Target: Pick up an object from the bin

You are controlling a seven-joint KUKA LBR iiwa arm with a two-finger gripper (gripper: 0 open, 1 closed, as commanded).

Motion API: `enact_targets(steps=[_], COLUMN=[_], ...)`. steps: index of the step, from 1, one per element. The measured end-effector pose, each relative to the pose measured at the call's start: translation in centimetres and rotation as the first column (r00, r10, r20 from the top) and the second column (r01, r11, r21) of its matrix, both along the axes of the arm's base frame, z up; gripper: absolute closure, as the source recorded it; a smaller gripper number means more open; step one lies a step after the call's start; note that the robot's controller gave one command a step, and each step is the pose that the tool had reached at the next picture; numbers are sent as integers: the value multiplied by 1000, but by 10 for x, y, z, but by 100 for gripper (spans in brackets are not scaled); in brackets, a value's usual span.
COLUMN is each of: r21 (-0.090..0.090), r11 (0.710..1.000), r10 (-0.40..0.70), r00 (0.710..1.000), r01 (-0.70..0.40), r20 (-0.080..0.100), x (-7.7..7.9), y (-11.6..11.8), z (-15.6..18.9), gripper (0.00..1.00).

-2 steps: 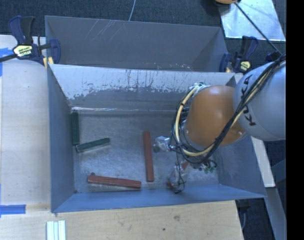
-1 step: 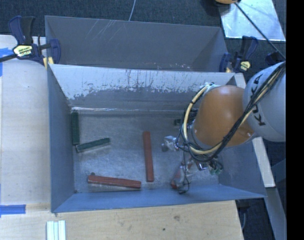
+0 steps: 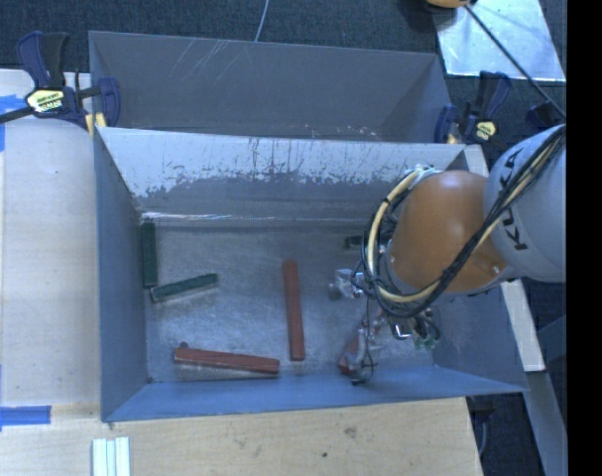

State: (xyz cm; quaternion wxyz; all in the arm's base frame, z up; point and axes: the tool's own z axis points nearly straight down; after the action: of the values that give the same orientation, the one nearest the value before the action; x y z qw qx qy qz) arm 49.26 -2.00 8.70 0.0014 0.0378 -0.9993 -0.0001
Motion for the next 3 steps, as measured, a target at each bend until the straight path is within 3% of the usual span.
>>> enact_targets(steps=[1,2,3], r21=[0,1,1], r11=[944,944,944], r10=[329,331,330], r00=[944,944,944], r01=[-329,-331,-330], r20=[6,2,2], x=[2,-8,-8], y=[-28,-63,-63], z=[-8,-16,-16], gripper=[0,100,100])
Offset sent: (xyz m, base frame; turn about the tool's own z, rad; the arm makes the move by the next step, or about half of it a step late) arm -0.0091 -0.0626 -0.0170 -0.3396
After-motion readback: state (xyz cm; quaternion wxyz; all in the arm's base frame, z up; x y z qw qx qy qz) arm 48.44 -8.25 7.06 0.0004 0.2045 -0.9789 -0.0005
